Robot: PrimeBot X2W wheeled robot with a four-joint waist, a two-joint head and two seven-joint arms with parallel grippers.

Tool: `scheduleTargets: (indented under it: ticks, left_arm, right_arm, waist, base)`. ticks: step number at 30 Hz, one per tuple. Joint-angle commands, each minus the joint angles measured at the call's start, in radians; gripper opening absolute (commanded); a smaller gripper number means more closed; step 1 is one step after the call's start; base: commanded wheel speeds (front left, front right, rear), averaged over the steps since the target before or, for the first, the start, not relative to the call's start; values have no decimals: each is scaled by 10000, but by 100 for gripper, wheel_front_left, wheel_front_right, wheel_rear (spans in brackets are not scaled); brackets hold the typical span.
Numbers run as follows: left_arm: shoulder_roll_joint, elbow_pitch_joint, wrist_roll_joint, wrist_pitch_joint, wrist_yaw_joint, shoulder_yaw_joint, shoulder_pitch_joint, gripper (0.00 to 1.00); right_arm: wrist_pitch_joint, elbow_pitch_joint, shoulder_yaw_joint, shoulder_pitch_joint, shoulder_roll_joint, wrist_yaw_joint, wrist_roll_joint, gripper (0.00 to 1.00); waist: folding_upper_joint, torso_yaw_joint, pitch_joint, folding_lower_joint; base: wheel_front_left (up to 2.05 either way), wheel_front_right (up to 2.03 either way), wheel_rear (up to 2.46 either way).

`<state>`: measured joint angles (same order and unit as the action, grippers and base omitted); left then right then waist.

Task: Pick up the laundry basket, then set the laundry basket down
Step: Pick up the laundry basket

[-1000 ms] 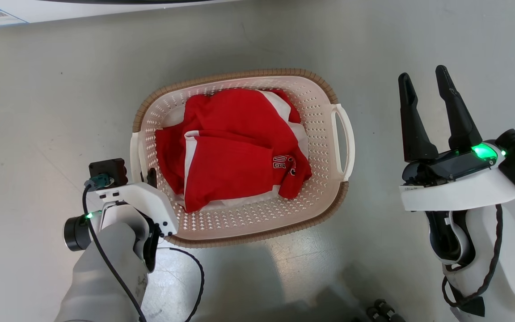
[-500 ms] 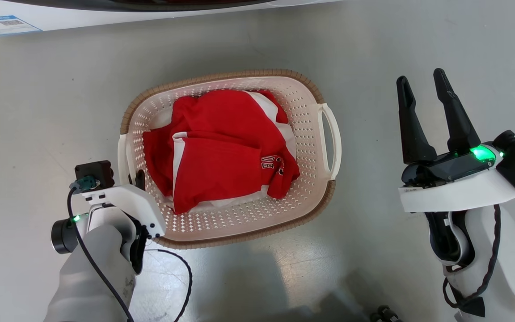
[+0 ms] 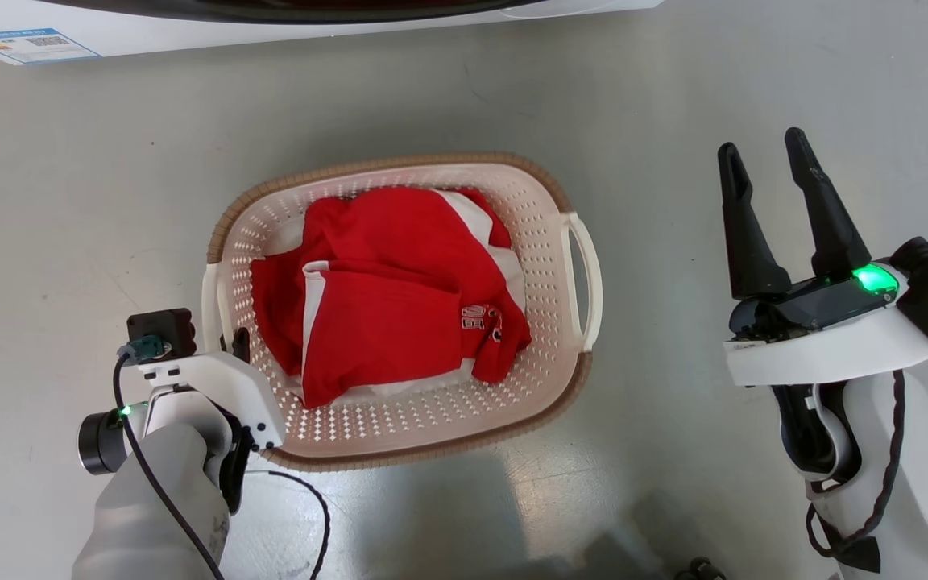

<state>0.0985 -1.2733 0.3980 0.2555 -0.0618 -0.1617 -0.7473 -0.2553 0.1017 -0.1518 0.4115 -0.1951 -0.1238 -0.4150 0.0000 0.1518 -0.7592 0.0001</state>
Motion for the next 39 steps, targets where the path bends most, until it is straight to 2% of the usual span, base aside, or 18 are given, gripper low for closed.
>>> scheduleTargets:
  ticks: [1, 2, 3, 17, 24, 32, 39]
  left_arm:
    - [218, 9, -154, 63, -118, 160, 355, 0]
    - [252, -24, -156, 63, -110, 146, 361, 32]
    - [289, -52, -156, 60, -82, 137, 371, 100]
    - [649, -166, 117, 30, -136, 205, 527, 100]
    - [876, -51, 114, 57, -242, 221, 662, 100]
    - [1008, 1090, -22, 61, -418, 499, 857, 100]
    - [734, 2260, -450, 61, -223, 918, 1464, 100]
  right_arm:
    - [-65, -206, -205, -326, -86, -69, 39, 100]
    - [-65, -199, -221, -323, -91, -69, 43, 100]
    - [-65, -191, -234, -318, -99, -69, 44, 100]
    - [-65, -42, -351, -264, -48, -69, 11, 100]
    - [-65, 149, -350, -329, 77, -69, -128, 100]
    - [-65, 317, -432, -330, 221, -69, -132, 100]
    - [-65, 574, -380, -725, 375, -69, -108, 100]
  waist:
    - [0, 0, 3, -1]
    - [0, 7, 9, -1]
    - [0, 15, 22, -1]
    - [0, 36, 346, -1]
    - [0, 14, 906, -1]
    - [0, -66, 1624, -1]
    - [0, -172, 2885, -1]
  base:
    - [0, 0, 0]
    - [0, 0, 0]
    - [0, 0, 0]
    - [0, 0, 0]
    - [0, 0, 0]
    - [0, 0, 0]
    - [0, 0, 0]
